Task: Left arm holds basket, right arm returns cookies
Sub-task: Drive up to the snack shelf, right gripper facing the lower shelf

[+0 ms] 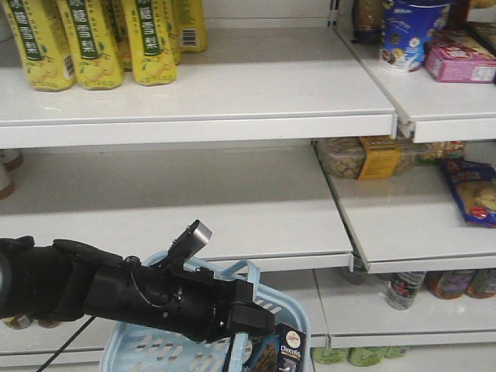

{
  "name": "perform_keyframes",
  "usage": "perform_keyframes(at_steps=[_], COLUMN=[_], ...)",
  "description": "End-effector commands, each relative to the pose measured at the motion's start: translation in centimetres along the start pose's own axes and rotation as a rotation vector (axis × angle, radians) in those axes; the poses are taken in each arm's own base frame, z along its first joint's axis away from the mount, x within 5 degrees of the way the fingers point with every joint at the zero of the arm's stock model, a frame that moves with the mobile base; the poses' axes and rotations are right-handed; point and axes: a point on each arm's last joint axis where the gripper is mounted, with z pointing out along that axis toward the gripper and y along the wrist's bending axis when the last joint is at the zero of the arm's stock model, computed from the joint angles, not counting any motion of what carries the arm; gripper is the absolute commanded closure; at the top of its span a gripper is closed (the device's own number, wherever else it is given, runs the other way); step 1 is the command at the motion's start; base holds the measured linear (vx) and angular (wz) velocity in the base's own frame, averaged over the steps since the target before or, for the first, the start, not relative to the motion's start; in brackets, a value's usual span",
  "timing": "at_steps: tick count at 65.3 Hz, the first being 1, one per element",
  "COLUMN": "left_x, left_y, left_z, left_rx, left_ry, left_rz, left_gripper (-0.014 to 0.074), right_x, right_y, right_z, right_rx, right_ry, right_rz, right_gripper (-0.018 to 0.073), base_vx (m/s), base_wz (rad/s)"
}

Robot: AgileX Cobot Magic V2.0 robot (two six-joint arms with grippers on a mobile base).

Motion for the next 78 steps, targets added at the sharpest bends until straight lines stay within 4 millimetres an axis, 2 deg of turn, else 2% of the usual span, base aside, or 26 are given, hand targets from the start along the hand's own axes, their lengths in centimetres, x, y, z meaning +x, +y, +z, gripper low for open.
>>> perform_keyframes(at_steps=[1, 23, 78], left_x=[-0.42, -0.42, -0.42], left_y=[-2.53, -2.53, -2.53], left_z=[-0.78, -0.78, -0.78], left_rx=[0.117, 0.117, 0.117], left_ry=[-0.025, -0.025, -0.025], left_rz=[0.025, 0.025, 0.025], left_gripper=[0.0603, 0.0603, 0.0603], right_x=[-0.75, -0.75, -0.75], right_y=[-0.06, -0.06, -0.06], right_z=[-0.11, -0.11, -0.11], right_rx=[0.011, 0.011, 0.011], right_ry=[-0.084, -0.084, -0.084], right_rz=[-0.014, -0.014, -0.014], right_gripper=[0.0568, 0.0568, 0.0568], base_vx=[0.13, 0.11, 0.06], base_wz=[0.50, 0.25, -0.04])
